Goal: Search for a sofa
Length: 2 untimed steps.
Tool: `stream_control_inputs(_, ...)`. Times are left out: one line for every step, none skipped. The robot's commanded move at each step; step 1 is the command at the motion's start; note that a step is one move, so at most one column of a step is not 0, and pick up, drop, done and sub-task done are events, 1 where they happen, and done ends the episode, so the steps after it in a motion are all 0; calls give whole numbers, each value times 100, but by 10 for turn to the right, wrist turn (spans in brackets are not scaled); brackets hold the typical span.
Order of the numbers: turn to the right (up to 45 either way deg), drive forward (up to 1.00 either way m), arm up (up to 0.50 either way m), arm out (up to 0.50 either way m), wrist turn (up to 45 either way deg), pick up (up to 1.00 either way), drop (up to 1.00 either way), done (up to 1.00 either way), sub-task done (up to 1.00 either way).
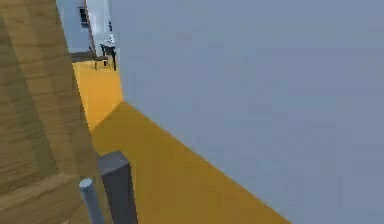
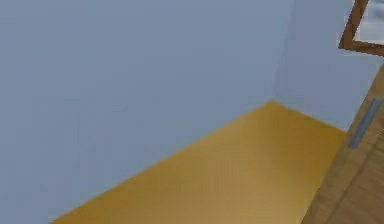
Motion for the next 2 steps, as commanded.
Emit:
stream_control_inputs(-450, 0, 0, 0, 0, 0, 0, 0, 0)
stream_control_inputs(0, 0, 0, 0, 0, 0, 0, 100, 0)
